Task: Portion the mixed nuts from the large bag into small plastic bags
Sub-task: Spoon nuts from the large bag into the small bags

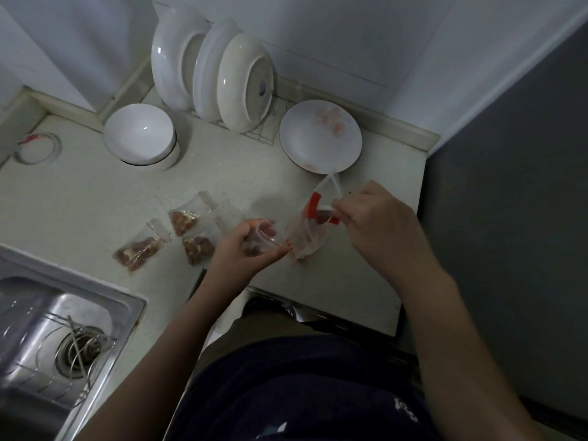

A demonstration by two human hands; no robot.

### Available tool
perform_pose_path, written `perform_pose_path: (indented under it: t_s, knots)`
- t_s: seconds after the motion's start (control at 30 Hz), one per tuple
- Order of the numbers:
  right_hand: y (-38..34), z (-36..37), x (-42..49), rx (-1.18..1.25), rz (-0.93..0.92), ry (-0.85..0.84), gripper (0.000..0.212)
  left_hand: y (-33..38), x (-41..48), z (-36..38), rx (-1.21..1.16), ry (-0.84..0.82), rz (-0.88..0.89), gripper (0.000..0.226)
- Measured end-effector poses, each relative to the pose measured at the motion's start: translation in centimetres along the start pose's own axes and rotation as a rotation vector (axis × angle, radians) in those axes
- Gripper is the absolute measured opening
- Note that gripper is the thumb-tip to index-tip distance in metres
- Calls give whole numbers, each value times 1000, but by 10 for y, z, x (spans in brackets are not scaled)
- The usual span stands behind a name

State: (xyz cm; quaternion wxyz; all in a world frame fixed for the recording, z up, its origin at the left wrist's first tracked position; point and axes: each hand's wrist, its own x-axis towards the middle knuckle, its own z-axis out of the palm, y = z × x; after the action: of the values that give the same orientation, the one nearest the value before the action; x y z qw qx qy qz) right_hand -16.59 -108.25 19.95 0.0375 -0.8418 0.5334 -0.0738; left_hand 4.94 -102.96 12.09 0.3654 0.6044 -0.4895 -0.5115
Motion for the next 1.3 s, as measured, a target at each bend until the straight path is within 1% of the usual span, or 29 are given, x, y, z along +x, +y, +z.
perform_pose_path:
  t_s: [0.1,0.2,0.27,0.33,0.4,0.43,0.5,0.53,0.6,0.67,0.77,0.87,0.97,1.03,1.07,1.1,1.13,1.2,1.23,1.3]
  knots:
    - [-5,13,3,-91,-157,-107,14,-5,1,-2,12,-31,-7,46]
    - [-12,17,7,-75,-237,-160,11,-12,1,-5,1,-38,-27,47]
    - [-14,19,12,-125,-211,-248,17,-16,2,-7,7,-40,-30,48]
    - [-14,19,22,-253,-173,-309,20,-19,2,-8,7,-46,-28,49]
    - [-16,18,35,-326,-133,-378,16,-22,2,-9,-1,-46,-26,50]
    - [-17,19,41,-325,-119,-423,15,-23,3,-10,-4,-48,-25,50]
    - [-21,22,51,-292,-98,-529,27,-26,4,-11,0,-58,-22,50]
    - [-22,27,55,-272,-87,-572,24,-28,5,-12,6,-61,-19,50]
    - [-21,35,59,-273,-77,-599,11,-30,7,-14,18,-67,-19,51]
    - [-17,44,58,-292,-72,-572,19,-31,10,-16,41,-75,-20,51]
    - [-11,58,55,-318,-63,-536,25,-32,13,-19,32,-80,-29,51]
    - [-5,72,50,-284,17,-555,26,-33,15,-21,30,-86,-43,50]
    - [5,81,47,-199,106,-591,34,-34,16,-22,32,-89,-50,49]
    - [12,84,43,-133,182,-580,33,-35,18,-22,20,-94,-58,50]
    - [16,86,42,-73,245,-604,32,-36,18,-22,21,-100,-60,50]
    - [22,87,40,26,334,-629,29,-37,18,-22,23,-111,-62,50]
    - [26,87,39,175,478,-658,26,-38,19,-21,21,-126,-67,50]
    - [35,87,37,505,754,-636,17,-41,20,-20,23,-159,-91,48]
    - [36,85,35,606,819,-619,11,-42,21,-19,40,-175,-103,48]
    - [35,79,31,804,852,-573,17,-45,23,-18,82,-211,-122,48]
